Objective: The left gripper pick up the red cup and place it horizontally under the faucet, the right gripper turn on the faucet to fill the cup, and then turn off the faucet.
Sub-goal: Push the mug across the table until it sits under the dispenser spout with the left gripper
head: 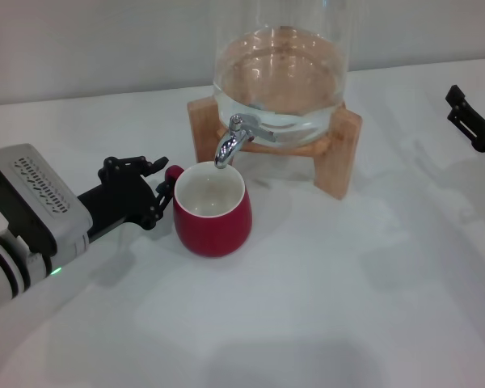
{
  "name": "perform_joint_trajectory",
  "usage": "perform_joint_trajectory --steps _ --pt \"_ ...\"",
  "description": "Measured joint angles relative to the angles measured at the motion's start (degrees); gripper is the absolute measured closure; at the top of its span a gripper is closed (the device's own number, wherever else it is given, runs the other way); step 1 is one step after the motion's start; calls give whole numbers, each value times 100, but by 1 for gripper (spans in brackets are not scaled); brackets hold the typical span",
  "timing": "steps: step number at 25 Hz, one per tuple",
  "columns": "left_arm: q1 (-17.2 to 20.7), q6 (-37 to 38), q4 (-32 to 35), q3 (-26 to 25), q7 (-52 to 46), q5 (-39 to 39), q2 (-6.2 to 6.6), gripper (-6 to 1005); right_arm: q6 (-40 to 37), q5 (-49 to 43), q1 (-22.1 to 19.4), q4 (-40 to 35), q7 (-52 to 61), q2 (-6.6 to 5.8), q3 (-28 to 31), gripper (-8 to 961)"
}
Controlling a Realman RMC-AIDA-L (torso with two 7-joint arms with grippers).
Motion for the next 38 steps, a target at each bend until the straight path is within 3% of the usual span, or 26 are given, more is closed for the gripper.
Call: perform_joint_trajectory --steps 13,23,29,32,38 --pt "-7 -12 -1 -1 -66 15 0 696 -31 0 -4 1 0 0 -13 82" --pt "-9 -11 -1 0 -127 18 1 571 -43 0 -24 1 0 0 -28 82" --pt "-8 -11 -2 0 -171 20 5 545 -55 0 -28 1 0 0 -26 82" --pt "-7 -6 1 0 -204 20 7 467 -55 0 -34 1 0 0 -26 82" --pt "23 -9 56 0 -225 21 9 409 -55 0 -36 1 0 0 -26 82"
